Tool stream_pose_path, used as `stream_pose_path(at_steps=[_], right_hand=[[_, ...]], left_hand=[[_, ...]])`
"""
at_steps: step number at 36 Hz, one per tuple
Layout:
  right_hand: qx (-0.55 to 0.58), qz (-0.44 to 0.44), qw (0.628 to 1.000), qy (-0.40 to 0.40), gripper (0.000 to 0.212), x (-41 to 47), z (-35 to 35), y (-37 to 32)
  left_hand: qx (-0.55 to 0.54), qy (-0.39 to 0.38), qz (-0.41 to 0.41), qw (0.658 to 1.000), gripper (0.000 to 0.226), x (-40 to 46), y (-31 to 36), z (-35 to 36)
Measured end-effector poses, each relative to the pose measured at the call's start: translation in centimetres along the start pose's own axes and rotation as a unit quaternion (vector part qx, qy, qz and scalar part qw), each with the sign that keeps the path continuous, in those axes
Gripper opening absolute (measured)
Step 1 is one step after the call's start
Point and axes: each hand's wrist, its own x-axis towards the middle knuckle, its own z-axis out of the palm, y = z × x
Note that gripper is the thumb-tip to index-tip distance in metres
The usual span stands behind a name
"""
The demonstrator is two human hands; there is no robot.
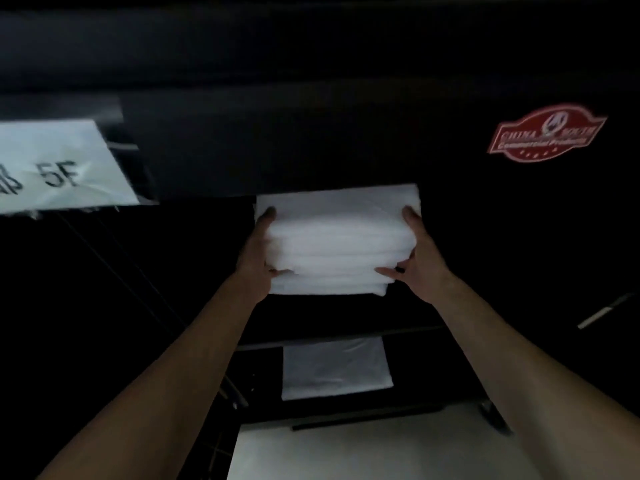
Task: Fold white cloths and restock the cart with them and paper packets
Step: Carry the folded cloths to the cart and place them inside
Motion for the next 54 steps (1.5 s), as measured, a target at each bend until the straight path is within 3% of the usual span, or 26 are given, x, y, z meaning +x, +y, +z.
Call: stream_pose_path(at_steps=[5,9,12,14,16,20,23,26,33,39,44,46,50,54], right_hand=[[-0.013,-0.007,1.0,-0.001,0.059,1.1,-0.7,2.1],[-0.042,0.017,0.999,-0.006,0.076,0.8,-0.7,0.8],[-0.091,-0.017,0.995,0.027,0.078,-0.2,-0.4,-0.2],[-0.143,-0.105,0.981,0.079,0.086,-0.7,-0.2,-0.6],[-0.26,-0.217,0.933,0.121,0.095,-1.0,-0.1,-1.0],[-0.509,-0.393,0.758,0.114,0.085,-1.9,0.5,-1.6],[-0.639,-0.413,0.645,0.066,0.07,-1.1,1.4,-1.7],[-0.706,-0.382,0.595,0.047,0.065,0.3,1.8,-1.6],[-0.708,-0.377,0.595,0.056,0.062,0.2,2.0,-1.6],[-0.728,-0.343,0.591,0.044,0.058,-2.3,3.0,-4.0],[-0.67,-0.33,0.665,0.019,0.057,-6.3,3.2,-5.7],[-0.67,-0.316,0.672,-0.018,0.057,-8.2,2.9,-6.3],[-0.674,-0.266,0.683,-0.094,0.064,-11.0,3.1,-7.2],[-0.63,-0.196,0.736,-0.151,0.07,-13.1,4.0,-6.7]], left_hand=[[0.002,0.022,0.003,1.0,0.043,1.6,-2.7,-1.0],[0.035,0.043,0.01,0.998,0.072,1.4,-1.9,-0.9],[0.125,0.124,0.045,0.983,0.091,1.6,-0.5,-0.6],[0.248,0.172,0.104,0.948,0.088,0.9,0.4,-0.2],[0.356,0.175,0.18,0.9,0.075,-0.4,0.8,0.3],[0.512,0.099,0.368,0.769,0.055,-1.8,0.6,1.2],[0.586,0.019,0.377,0.717,0.052,-1.5,0.6,1.7],[0.646,-0.01,0.351,0.677,0.052,-0.7,0.7,1.6],[0.681,-0.026,0.346,0.645,0.053,-1.0,1.6,1.8],[0.67,-0.024,0.315,0.671,0.051,-2.5,3.6,1.6],[0.616,-0.002,0.319,0.721,0.051,-6.0,5.1,0.6],[0.609,-0.011,0.326,0.723,0.05,-7.9,5.6,0.1],[0.656,-0.053,0.157,0.736,0.051,-11.6,7.1,-0.9],[0.659,-0.084,0.163,0.729,0.052,-14.6,7.9,-1.7]])
